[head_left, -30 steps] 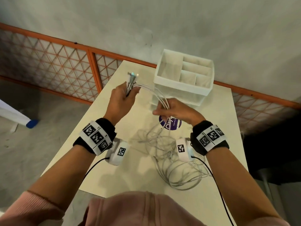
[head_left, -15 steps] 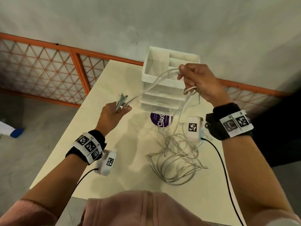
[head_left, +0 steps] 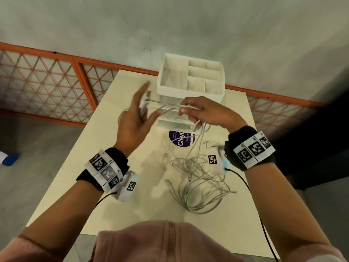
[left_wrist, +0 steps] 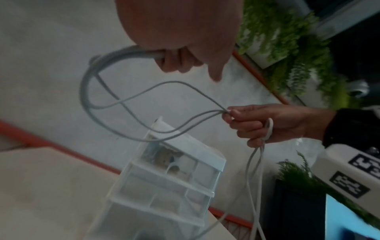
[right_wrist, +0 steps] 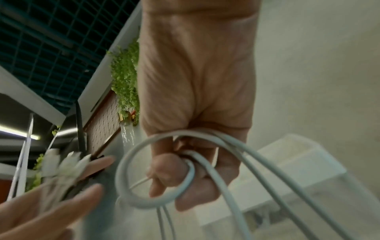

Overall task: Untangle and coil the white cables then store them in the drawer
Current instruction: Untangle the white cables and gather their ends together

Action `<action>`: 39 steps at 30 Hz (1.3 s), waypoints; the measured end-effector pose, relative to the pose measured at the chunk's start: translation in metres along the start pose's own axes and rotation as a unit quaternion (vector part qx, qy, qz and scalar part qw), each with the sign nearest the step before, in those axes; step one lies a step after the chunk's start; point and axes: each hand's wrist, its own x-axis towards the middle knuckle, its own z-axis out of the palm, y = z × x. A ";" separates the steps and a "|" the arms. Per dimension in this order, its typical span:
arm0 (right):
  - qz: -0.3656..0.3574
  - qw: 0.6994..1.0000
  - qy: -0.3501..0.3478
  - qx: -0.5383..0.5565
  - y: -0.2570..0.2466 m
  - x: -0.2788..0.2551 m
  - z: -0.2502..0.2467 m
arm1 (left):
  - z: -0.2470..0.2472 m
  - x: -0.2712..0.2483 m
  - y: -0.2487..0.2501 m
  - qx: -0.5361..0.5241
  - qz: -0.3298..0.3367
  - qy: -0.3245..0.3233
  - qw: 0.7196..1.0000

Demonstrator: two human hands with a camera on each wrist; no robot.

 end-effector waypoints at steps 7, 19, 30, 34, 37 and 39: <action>-0.035 0.997 -0.043 0.050 -0.016 0.000 0.007 | 0.023 0.012 -0.004 0.056 0.013 -0.167 0.984; 0.048 0.995 0.060 0.062 0.047 -0.007 0.037 | 0.003 0.048 0.006 0.108 -0.024 0.014 0.994; 0.020 0.978 0.145 0.151 0.083 -0.021 0.010 | 0.003 0.037 -0.027 0.079 -0.127 0.114 0.982; -0.002 0.975 0.185 0.122 0.052 -0.017 -0.020 | 0.004 0.026 -0.036 0.104 -0.189 0.091 0.972; -0.009 0.989 0.144 0.027 0.030 -0.009 -0.020 | 0.008 0.019 -0.018 0.024 -0.114 0.084 0.990; -0.018 0.993 0.111 -0.025 0.017 -0.004 -0.011 | 0.014 0.018 -0.003 -0.004 -0.049 0.017 0.999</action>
